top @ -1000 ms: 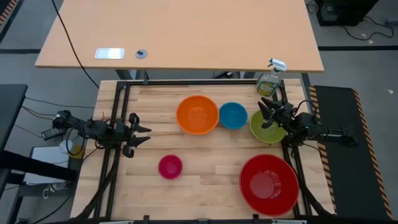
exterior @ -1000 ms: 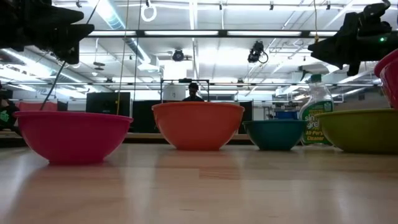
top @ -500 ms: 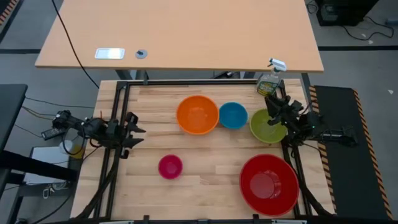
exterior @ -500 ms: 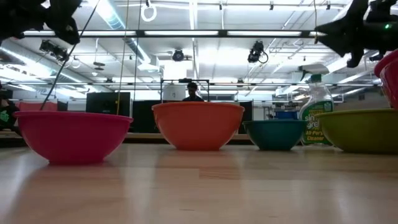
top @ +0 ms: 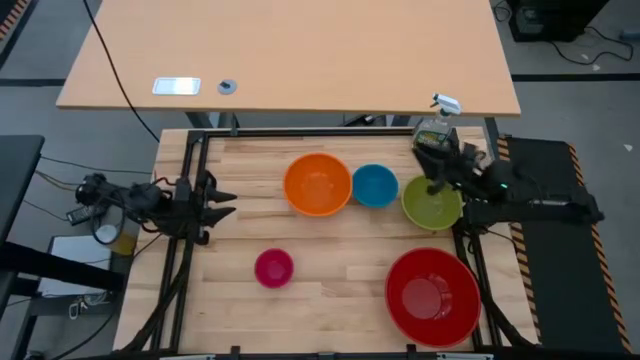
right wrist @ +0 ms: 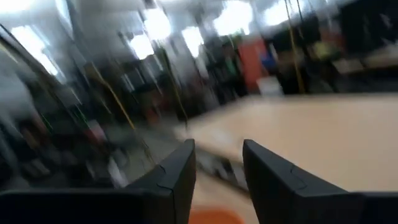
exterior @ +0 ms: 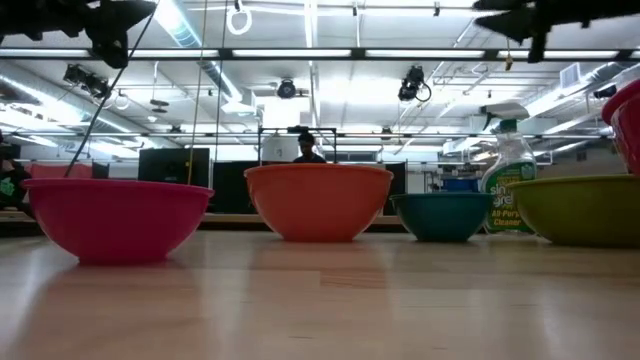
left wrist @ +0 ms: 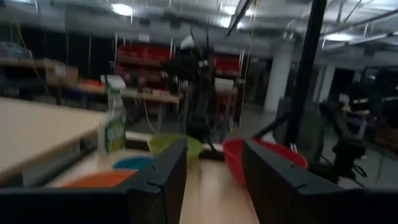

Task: Nest bowls inside each other
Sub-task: Stack the orange bowl on top of the red bowl

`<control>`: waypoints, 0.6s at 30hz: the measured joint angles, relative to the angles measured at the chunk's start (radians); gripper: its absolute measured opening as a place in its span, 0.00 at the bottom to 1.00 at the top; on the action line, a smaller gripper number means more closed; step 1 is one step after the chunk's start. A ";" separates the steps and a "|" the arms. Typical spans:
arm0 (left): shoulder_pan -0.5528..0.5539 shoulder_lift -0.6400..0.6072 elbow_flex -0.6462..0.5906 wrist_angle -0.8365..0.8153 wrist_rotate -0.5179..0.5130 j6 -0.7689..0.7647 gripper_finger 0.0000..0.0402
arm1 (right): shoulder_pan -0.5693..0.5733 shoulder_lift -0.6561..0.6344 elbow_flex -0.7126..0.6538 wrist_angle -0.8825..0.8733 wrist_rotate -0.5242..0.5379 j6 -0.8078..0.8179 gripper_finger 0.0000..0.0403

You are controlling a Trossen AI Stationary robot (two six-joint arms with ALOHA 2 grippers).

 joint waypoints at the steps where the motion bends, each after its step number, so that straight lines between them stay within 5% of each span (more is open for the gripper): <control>1: 0.000 0.013 0.013 -0.028 0.000 -0.014 0.39 | 0.000 0.060 0.052 -0.076 0.005 0.013 0.35; 12: 0.000 0.127 0.033 -0.052 -0.061 0.023 0.40 | 0.023 0.591 0.579 -0.791 -0.006 0.158 0.34; 18: 0.009 0.183 0.081 -0.095 -0.104 0.015 0.52 | 0.072 0.755 0.729 -1.004 -0.045 0.188 0.35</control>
